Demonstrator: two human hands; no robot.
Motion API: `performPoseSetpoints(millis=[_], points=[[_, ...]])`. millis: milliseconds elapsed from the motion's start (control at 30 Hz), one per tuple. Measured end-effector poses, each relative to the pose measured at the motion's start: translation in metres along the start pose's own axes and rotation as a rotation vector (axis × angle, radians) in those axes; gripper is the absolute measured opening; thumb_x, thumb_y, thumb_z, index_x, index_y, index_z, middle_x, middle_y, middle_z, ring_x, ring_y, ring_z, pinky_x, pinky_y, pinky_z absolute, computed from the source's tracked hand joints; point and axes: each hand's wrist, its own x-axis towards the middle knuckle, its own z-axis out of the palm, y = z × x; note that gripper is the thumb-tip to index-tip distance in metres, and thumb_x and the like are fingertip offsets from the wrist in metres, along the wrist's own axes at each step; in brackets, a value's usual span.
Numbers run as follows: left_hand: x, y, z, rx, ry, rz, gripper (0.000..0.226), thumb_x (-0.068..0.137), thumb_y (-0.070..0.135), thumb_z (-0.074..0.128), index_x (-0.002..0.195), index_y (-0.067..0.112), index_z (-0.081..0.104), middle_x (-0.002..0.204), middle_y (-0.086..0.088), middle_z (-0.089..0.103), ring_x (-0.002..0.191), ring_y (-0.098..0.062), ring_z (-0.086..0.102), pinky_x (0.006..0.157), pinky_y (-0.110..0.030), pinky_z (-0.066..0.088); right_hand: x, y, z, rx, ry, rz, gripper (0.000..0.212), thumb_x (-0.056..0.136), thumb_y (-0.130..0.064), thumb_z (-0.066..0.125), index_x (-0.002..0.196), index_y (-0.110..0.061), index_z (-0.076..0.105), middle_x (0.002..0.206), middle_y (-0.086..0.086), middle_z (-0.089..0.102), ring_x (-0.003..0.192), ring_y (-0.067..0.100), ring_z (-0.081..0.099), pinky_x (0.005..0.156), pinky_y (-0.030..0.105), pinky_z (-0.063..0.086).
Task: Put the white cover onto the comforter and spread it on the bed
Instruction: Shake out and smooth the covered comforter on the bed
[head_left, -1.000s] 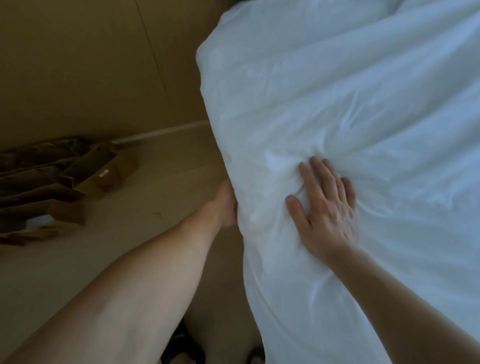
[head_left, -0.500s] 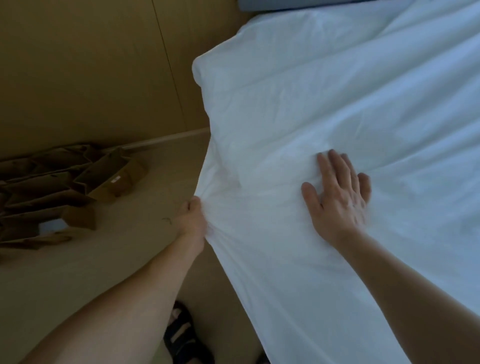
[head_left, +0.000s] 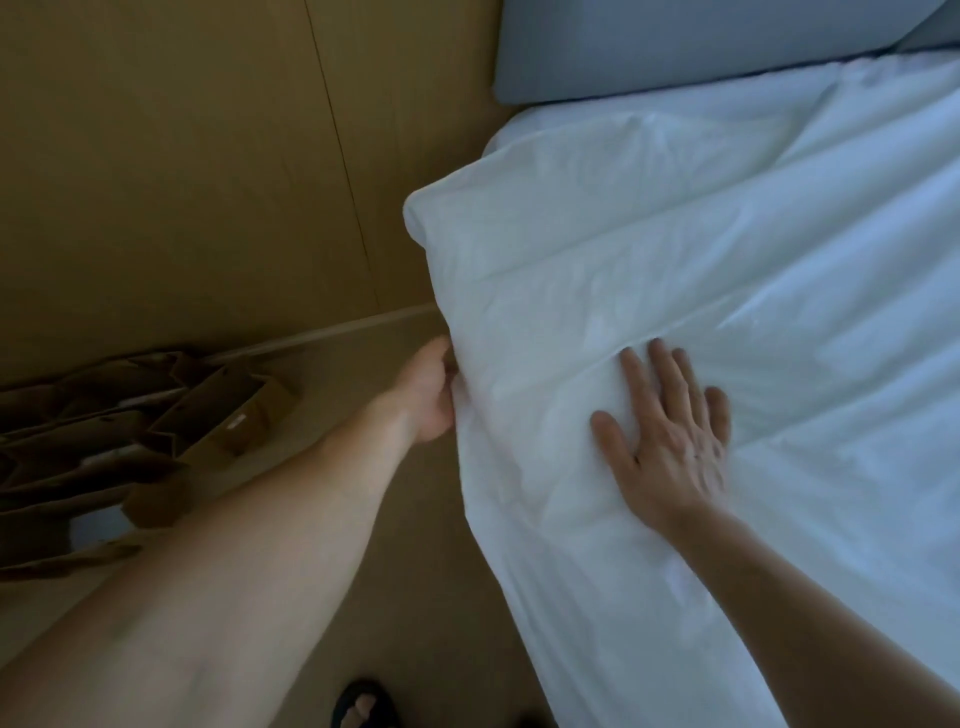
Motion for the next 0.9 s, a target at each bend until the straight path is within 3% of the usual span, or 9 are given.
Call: performPoseSetpoints(millis=[67, 200, 300, 400, 467, 600, 700, 800, 900], points=[[0.010, 0.013, 0.002, 0.095, 0.015, -0.026, 0.035, 0.103, 0.033, 0.046, 0.117, 0.011, 0.069, 0.110, -0.007, 0.074, 0.104, -0.024, 0.070, 0.096, -0.039, 0.053, 0.015, -0.010, 0.000, 0.024, 0.022, -0.017, 0.077, 0.090, -0.068, 0.016, 0.158, -0.034, 0.008, 0.167, -0.003, 0.003, 0.153, 0.016, -0.003, 0.123, 0.045, 0.002], [0.023, 0.033, -0.003, 0.183, 0.101, -0.114, 0.031, 0.102, 0.029, 0.050, 0.106, 0.007, 0.072, 0.099, -0.011, 0.075, 0.090, -0.028, 0.071, 0.085, -0.040, 0.058, 0.049, -0.020, -0.002, 0.054, 0.048, -0.048, 0.076, 0.091, -0.066, 0.018, 0.158, -0.033, 0.011, 0.167, -0.002, 0.004, 0.153, 0.016, -0.002, 0.122, 0.044, 0.001], [0.023, 0.039, -0.039, 0.119, 0.378, 0.002, 0.020, 0.099, 0.027, 0.059, 0.091, 0.010, 0.066, 0.088, -0.009, 0.068, 0.078, -0.027, 0.065, 0.071, -0.035, 0.054, 0.079, -0.031, -0.011, 0.085, 0.085, -0.066, 0.077, 0.091, -0.065, 0.018, 0.158, -0.026, 0.019, 0.167, 0.001, 0.011, 0.153, 0.017, 0.002, 0.122, 0.043, 0.002], [0.013, 0.014, -0.077, 0.021, 0.653, 0.135, 0.020, 0.094, 0.028, 0.067, 0.100, 0.009, 0.067, 0.092, -0.007, 0.065, 0.089, -0.031, 0.065, 0.079, -0.038, 0.052, 0.101, -0.038, -0.015, 0.093, 0.070, -0.069, 0.078, 0.091, -0.065, 0.016, 0.158, -0.025, 0.018, 0.166, -0.001, 0.012, 0.153, 0.016, 0.001, 0.122, 0.042, 0.001], [0.005, -0.003, -0.080, 0.089, 0.702, 0.144, 0.022, 0.095, 0.033, 0.064, 0.106, 0.014, 0.065, 0.102, -0.007, 0.065, 0.103, -0.030, 0.064, 0.088, -0.041, 0.051, 0.111, -0.040, -0.018, 0.062, 0.045, -0.087, 0.077, 0.091, -0.064, 0.015, 0.158, -0.025, 0.017, 0.167, 0.000, 0.011, 0.153, 0.017, 0.001, 0.122, 0.044, 0.002], [0.008, 0.015, -0.073, 0.002, 0.485, 0.045, 0.020, 0.101, 0.028, 0.054, 0.109, 0.012, 0.063, 0.110, -0.006, 0.064, 0.104, -0.028, 0.059, 0.101, -0.045, 0.046, 0.131, -0.040, -0.013, 0.014, 0.008, -0.133, 0.073, 0.094, -0.062, 0.017, 0.158, -0.027, 0.017, 0.167, 0.000, 0.008, 0.154, 0.018, -0.002, 0.122, 0.046, 0.001], [0.027, 0.044, -0.074, -0.009, 0.386, 0.045, 0.021, 0.099, 0.024, 0.051, 0.100, 0.010, 0.066, 0.116, -0.012, 0.066, 0.096, -0.028, 0.062, 0.089, -0.044, 0.049, 0.136, -0.042, -0.004, 0.002, 0.041, -0.136, 0.070, 0.095, -0.060, 0.022, 0.157, -0.027, 0.023, 0.166, 0.001, 0.013, 0.154, 0.020, 0.002, 0.122, 0.047, 0.003], [0.053, 0.073, -0.053, -0.088, 0.200, 0.015, 0.050, 0.092, 0.048, 0.058, 0.132, 0.018, 0.060, 0.132, -0.008, 0.062, 0.117, -0.028, 0.061, 0.097, -0.043, 0.047, 0.135, -0.040, 0.002, 0.006, 0.070, -0.144, 0.068, 0.096, -0.058, 0.027, 0.156, -0.027, 0.028, 0.165, 0.002, 0.018, 0.153, 0.021, 0.007, 0.121, 0.047, 0.006], [0.075, 0.097, -0.027, -0.097, 0.107, 0.016, 0.057, 0.083, 0.058, 0.065, 0.126, 0.021, 0.066, 0.124, -0.005, 0.069, 0.116, -0.025, 0.064, 0.101, -0.043, 0.047, 0.137, -0.037, 0.004, 0.027, 0.100, -0.161, 0.066, 0.096, -0.056, 0.031, 0.154, -0.025, 0.032, 0.164, 0.004, 0.023, 0.153, 0.024, 0.013, 0.121, 0.048, 0.010]])
